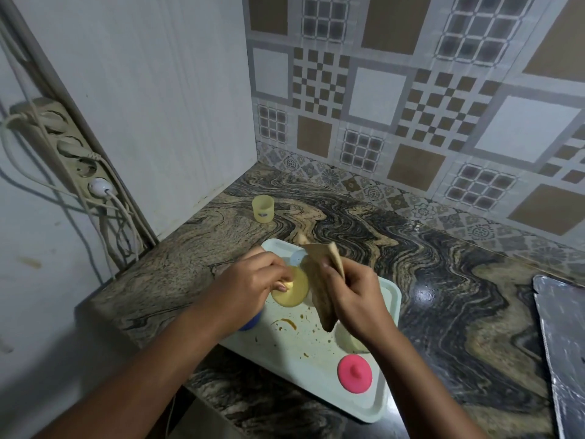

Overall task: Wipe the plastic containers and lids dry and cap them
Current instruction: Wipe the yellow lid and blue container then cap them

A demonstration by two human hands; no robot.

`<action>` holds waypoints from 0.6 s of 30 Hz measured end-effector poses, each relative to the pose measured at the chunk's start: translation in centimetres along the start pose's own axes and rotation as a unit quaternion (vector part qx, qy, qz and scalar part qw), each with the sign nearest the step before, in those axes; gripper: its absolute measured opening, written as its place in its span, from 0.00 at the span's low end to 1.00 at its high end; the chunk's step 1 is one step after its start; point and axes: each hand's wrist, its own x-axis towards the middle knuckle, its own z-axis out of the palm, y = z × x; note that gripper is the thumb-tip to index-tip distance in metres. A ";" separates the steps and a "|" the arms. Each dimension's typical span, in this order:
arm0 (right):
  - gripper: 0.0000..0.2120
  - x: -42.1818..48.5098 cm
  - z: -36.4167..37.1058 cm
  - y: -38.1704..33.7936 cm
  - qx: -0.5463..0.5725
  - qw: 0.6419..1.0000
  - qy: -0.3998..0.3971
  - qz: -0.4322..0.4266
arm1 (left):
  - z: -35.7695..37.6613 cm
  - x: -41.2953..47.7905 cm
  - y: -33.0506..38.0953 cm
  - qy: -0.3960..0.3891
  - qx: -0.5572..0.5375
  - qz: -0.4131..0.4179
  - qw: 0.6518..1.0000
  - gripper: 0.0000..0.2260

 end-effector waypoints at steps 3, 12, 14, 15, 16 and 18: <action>0.17 0.1 0.1 -0.2 -0.083 0.994 -0.073 -0.006 | -0.4 0.0 0.0 0.013 0.004 0.012 1.000 0.13; 0.11 -2.2 -1.2 2.2 -0.131 0.980 -0.144 -0.030 | 0.6 -1.3 -2.0 0.016 -0.015 -0.023 0.999 0.16; 0.16 -2.1 -1.3 2.7 -0.118 0.985 -0.121 0.022 | 1.0 -1.6 -2.4 0.011 -0.023 -0.036 0.999 0.15; 0.18 -1.9 -1.2 3.0 -0.098 0.989 -0.100 0.045 | 1.1 -1.6 -2.6 0.010 -0.027 -0.042 0.999 0.14; 0.18 -1.7 -0.9 3.0 -0.069 0.992 -0.078 0.067 | 1.2 -1.7 -2.7 0.012 -0.027 -0.050 0.998 0.14; 0.18 -1.1 -0.1 3.1 0.007 0.992 -0.043 0.121 | 1.4 -1.6 -3.3 0.027 -0.013 -0.069 0.997 0.11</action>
